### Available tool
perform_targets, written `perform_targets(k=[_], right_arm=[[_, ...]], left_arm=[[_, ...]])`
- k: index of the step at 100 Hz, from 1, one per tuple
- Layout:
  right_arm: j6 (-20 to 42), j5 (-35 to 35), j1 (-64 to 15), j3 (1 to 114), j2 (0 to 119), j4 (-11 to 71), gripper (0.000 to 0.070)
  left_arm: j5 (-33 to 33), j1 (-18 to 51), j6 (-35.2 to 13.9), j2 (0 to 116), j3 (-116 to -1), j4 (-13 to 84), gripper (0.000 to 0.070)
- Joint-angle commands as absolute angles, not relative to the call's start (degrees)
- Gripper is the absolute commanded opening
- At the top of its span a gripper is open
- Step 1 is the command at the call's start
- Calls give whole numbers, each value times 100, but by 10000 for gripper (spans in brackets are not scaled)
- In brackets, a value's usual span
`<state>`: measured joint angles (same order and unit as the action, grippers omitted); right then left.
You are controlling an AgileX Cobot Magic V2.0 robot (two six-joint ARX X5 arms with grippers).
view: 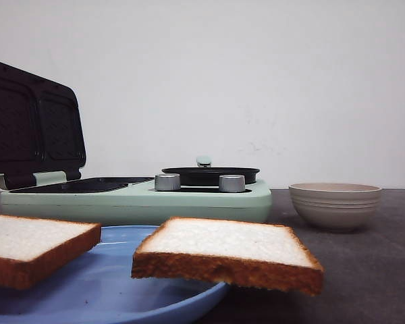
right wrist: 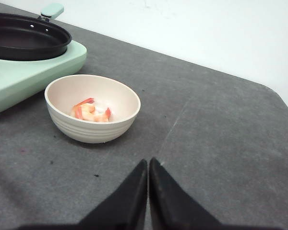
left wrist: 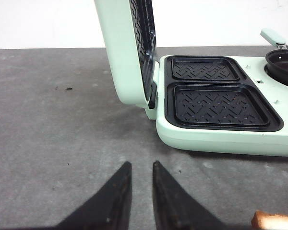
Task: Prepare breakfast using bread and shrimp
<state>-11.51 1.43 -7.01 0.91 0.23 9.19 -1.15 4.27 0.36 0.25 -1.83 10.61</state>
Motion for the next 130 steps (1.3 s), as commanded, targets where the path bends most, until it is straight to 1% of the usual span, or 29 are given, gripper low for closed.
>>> perform_targets(k=[1, 117, 130], right_arm=[[-1048, 148, -694, 71, 21, 854, 0], [-1041, 156, -698, 71, 21, 851, 0], [-917, 152, -698, 71, 21, 858, 0]], left_arm=[[-108, 436, 43, 19, -82, 1074, 0], [-106, 436, 40, 19, -82, 1072, 0], [-106, 436, 40, 19, -82, 1072, 0]])
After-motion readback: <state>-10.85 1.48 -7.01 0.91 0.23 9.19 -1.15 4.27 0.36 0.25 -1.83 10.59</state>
